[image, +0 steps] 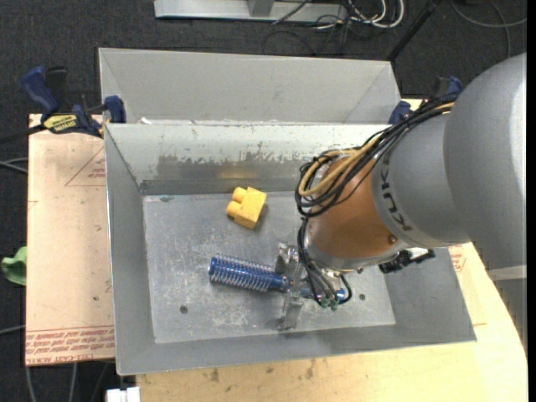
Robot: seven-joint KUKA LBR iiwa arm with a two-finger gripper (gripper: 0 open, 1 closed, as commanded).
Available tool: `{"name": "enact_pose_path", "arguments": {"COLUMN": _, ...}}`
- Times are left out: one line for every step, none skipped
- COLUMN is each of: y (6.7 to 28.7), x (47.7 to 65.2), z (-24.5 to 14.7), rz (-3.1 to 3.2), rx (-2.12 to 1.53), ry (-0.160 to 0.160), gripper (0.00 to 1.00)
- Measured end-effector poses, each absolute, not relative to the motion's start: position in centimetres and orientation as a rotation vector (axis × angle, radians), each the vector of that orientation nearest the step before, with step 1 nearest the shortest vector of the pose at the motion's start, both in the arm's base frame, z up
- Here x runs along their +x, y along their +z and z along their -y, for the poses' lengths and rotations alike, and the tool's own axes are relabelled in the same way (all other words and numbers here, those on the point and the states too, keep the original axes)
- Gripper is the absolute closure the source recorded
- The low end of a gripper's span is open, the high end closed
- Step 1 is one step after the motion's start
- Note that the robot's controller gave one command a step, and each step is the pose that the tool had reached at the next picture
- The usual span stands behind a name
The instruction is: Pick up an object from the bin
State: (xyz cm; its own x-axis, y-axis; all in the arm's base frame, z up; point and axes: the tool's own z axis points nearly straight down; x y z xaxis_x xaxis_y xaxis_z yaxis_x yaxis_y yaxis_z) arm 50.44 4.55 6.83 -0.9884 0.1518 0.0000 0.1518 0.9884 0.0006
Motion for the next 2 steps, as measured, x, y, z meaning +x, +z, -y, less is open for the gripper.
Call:
{"name": "enact_pose_path", "arguments": {"y": 6.9, "x": 50.5, "z": -4.6, "rz": -3.132, "rx": 0.238, "ry": 0.001, "gripper": 1.0}}
{"name": "enact_pose_path", "arguments": {"y": 16.3, "x": 50.7, "z": -4.6, "rz": -3.125, "rx": 0.234, "ry": 0.003, "gripper": 1.0}}
